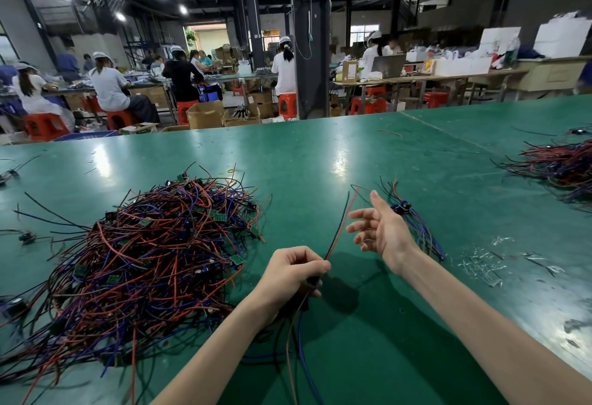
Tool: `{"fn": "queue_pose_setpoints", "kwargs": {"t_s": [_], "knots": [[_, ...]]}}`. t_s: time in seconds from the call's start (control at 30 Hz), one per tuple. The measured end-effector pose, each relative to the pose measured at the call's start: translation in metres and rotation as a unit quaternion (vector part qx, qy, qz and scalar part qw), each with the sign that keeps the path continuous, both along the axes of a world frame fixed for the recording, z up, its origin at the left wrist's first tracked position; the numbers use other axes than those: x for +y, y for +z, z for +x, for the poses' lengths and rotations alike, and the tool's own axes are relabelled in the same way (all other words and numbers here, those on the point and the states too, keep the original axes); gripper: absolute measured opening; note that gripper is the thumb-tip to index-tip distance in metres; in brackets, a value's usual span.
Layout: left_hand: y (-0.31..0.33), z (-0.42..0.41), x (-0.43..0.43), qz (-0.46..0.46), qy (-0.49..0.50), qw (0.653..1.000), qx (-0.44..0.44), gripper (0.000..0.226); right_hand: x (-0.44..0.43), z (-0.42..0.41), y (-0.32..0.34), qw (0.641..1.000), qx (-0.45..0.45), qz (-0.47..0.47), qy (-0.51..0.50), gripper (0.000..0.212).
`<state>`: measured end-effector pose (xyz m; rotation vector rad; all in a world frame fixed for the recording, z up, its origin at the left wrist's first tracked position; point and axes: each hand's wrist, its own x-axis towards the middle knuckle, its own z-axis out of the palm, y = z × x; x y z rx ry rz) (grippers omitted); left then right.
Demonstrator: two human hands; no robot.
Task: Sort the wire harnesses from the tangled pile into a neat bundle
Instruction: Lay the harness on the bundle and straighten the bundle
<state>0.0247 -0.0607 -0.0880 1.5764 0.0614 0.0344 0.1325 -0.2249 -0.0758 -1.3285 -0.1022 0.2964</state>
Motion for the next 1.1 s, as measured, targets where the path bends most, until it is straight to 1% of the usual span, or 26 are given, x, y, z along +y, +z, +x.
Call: {"fn": "queue_pose_setpoints", "kwargs": {"t_s": [0.03, 0.1, 0.2, 0.27, 0.33, 0.4, 0.47, 0.57, 0.7, 0.77, 0.87, 0.97, 1.1], "knots": [[0.002, 0.000, 0.001, -0.005, 0.017, 1.000, -0.006, 0.019, 0.002, -0.002, 0.000, 1.000, 0.004, -0.007, 0.015, 0.052], [0.005, 0.002, 0.003, -0.021, 0.056, 0.998, -0.022, 0.018, 0.007, -0.009, 0.001, 0.998, 0.005, -0.035, 0.058, 0.041], [0.008, 0.004, 0.009, -0.045, 0.110, 0.992, -0.039, 0.019, 0.017, -0.026, 0.001, 0.981, -0.010, -0.112, 0.159, 0.023], [0.008, 0.004, 0.012, -0.053, 0.137, 0.988, -0.039, 0.020, 0.024, -0.037, -0.001, 0.964, -0.019, -0.142, 0.224, 0.018], [0.009, 0.005, 0.014, -0.067, 0.153, 0.985, -0.034, 0.017, 0.032, -0.046, -0.003, 0.956, -0.027, -0.138, 0.258, 0.018], [0.009, 0.005, 0.014, -0.088, 0.160, 0.983, -0.029, 0.011, 0.038, -0.051, -0.007, 0.956, -0.039, -0.127, 0.260, 0.017], [0.008, 0.006, 0.013, -0.107, 0.160, 0.981, -0.029, 0.008, 0.041, -0.054, -0.011, 0.958, -0.064, -0.136, 0.242, 0.013], [0.007, 0.006, 0.012, -0.112, 0.150, 0.982, -0.030, 0.008, 0.044, -0.056, -0.015, 0.964, -0.088, -0.134, 0.211, 0.013], [0.007, 0.006, 0.014, -0.112, 0.084, 0.990, -0.023, 0.011, 0.043, -0.057, -0.011, 0.971, -0.106, -0.103, 0.186, 0.012], [0.005, 0.005, 0.014, -0.103, 0.056, 0.993, -0.030, 0.020, 0.042, -0.057, -0.010, 0.972, -0.114, -0.109, 0.175, 0.011], [0.002, 0.005, 0.013, -0.077, 0.059, 0.994, -0.051, 0.027, 0.041, -0.059, -0.008, 0.968, -0.118, -0.136, 0.173, 0.012], [0.000, 0.005, 0.012, -0.056, 0.080, 0.992, -0.076, 0.025, 0.040, -0.060, -0.007, 0.960, -0.135, -0.165, 0.181, 0.022], [-0.001, 0.006, 0.010, -0.036, 0.104, 0.989, -0.102, 0.025, 0.039, -0.057, -0.010, 0.932, -0.221, -0.244, 0.152, 0.019]]}}
